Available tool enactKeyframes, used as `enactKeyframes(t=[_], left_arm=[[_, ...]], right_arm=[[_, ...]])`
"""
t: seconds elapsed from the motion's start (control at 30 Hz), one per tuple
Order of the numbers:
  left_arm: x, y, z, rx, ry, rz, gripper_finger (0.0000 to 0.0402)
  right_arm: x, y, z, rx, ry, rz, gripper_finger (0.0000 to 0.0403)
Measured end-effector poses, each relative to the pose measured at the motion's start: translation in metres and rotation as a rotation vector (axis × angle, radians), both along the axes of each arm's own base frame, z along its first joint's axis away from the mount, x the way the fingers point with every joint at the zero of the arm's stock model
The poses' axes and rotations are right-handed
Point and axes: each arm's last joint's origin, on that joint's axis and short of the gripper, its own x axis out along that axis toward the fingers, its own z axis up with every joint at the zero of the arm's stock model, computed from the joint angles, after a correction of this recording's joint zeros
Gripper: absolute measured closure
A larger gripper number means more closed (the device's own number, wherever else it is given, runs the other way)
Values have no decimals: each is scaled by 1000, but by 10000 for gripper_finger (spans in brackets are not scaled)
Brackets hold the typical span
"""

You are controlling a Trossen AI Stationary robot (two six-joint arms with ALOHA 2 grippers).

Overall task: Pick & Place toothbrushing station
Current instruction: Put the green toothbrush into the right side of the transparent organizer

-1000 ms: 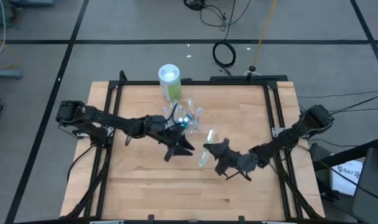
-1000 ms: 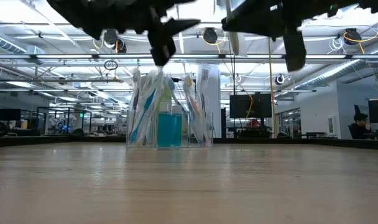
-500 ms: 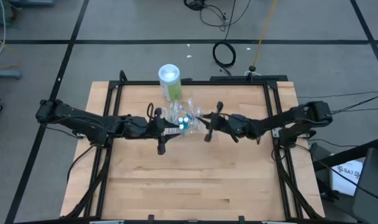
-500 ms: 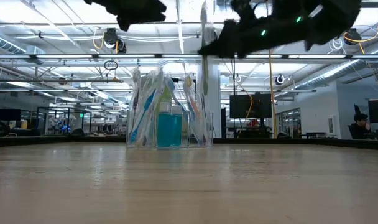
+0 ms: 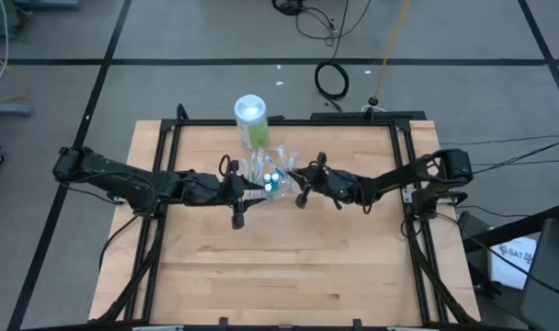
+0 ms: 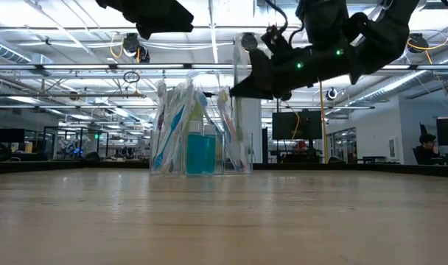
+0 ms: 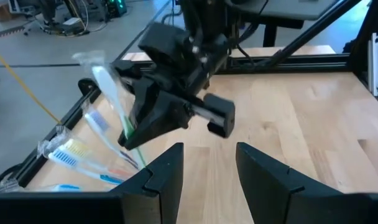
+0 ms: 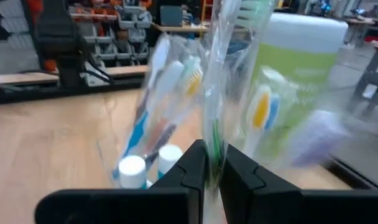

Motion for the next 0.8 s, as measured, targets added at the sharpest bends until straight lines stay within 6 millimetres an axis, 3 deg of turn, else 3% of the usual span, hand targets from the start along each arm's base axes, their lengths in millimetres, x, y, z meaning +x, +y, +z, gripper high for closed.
enactKeyframes(t=[0.2, 0.53, 0.8], left_arm=[[0, 0, 0, -2, 4, 1, 250], [-1, 0, -2, -2, 19, 2, 250], [-1, 0, -2, -6, 18, 3, 250]], right_arm=[[3, -4, -15, 6, 48, -22, 383], [2, -4, -22, 10, 118, -22, 383], [-2, -13, -33, 149, 171, -86, 372]])
